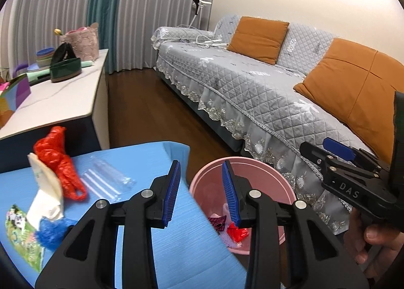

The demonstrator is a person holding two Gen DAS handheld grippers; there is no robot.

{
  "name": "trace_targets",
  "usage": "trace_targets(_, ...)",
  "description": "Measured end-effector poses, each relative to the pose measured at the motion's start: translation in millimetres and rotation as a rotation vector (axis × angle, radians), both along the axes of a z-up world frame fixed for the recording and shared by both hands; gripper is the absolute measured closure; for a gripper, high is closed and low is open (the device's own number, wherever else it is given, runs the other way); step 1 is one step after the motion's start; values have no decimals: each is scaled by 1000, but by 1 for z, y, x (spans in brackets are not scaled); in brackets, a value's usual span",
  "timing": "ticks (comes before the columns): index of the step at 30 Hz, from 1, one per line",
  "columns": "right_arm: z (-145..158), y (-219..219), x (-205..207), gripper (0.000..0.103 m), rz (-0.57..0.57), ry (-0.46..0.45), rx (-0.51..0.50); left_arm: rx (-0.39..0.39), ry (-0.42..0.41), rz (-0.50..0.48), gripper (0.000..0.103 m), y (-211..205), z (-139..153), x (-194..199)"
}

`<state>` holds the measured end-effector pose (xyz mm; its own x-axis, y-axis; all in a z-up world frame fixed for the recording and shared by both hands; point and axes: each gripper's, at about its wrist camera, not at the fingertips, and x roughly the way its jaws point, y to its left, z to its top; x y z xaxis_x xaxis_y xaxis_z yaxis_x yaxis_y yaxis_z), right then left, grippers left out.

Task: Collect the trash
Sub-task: 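Move both open tools back over the table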

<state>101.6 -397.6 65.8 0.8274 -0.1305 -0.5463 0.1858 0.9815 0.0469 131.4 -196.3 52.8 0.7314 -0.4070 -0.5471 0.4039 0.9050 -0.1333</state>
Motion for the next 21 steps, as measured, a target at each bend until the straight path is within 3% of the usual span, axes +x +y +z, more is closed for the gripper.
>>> trace_targets(21, 15, 84, 2, 42, 163, -41, -4, 19, -53, 166, 69, 129, 30, -30)
